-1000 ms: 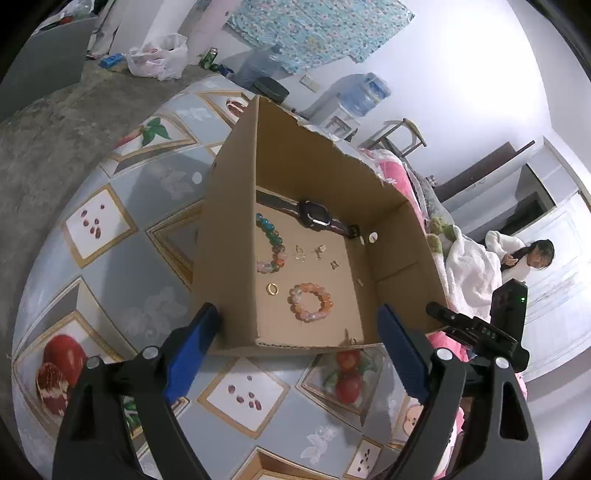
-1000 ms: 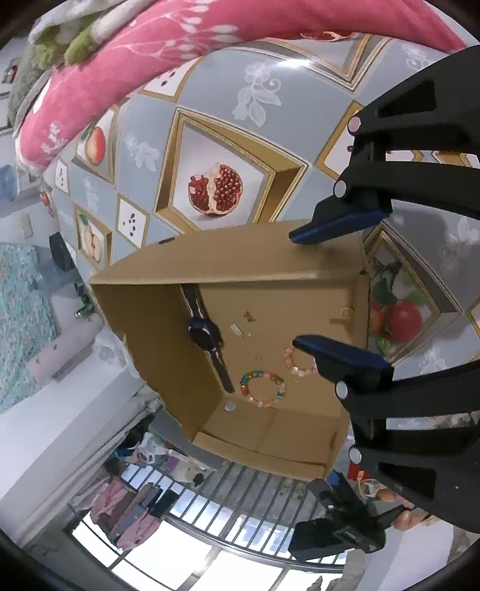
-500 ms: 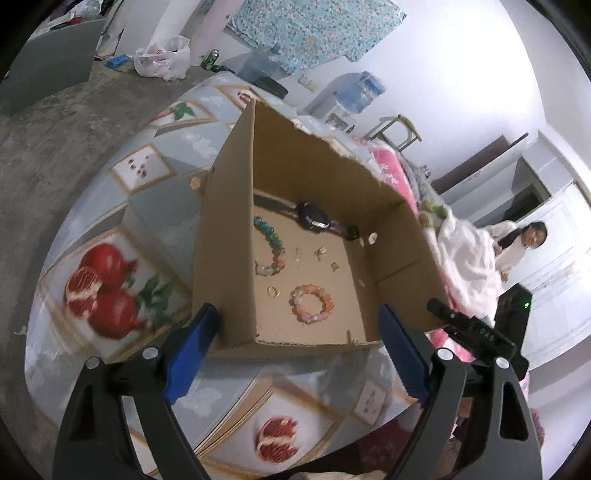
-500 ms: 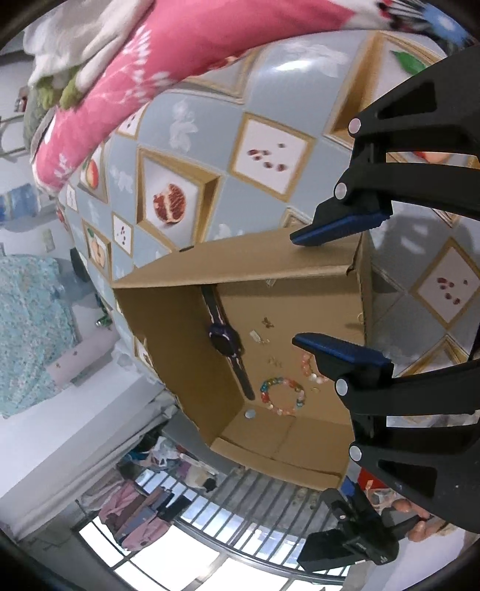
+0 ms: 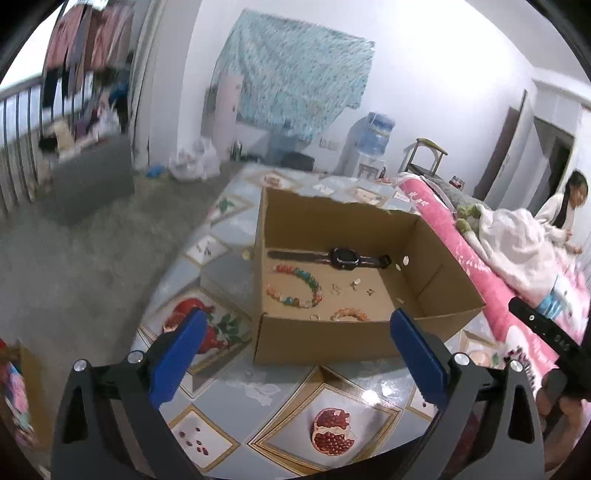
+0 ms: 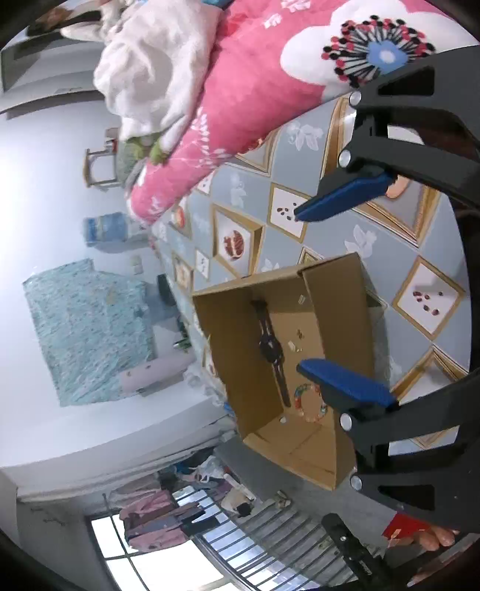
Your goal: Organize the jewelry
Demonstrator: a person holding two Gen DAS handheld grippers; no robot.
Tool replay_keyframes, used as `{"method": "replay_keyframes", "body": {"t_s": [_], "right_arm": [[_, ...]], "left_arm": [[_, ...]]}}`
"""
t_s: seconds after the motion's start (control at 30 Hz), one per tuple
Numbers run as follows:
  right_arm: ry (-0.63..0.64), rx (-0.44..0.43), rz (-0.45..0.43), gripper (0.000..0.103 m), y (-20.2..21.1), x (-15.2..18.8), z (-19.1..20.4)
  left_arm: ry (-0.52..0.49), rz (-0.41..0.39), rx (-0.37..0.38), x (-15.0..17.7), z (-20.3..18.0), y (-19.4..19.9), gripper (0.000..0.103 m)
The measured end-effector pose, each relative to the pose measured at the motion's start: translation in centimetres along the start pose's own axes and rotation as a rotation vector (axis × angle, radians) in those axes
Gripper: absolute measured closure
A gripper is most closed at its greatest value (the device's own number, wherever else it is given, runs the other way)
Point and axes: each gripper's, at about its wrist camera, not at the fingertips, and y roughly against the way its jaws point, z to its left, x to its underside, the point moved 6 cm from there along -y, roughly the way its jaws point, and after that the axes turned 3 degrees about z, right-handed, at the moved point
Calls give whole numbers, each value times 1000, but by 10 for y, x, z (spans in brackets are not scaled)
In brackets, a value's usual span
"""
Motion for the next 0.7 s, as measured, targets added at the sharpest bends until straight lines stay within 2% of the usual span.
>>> {"method": "replay_keyframes", "body": {"t_s": [0.3,0.4,0.53,0.7], "right_arm": [[165,16,-41,10,27,16,37],[194,15,-38,8,26,21,43],[190,42,18,8,19,31,46],[219,57,66,8,12,37,51]], "left_arm": [[-13,-5,-131,8,-30,8,6],[-18,-3,-148,8,-33,14,6],[-28,-33,-220,12,-34,21,6],[-14,28,-272,26,-32,2,6]]}}
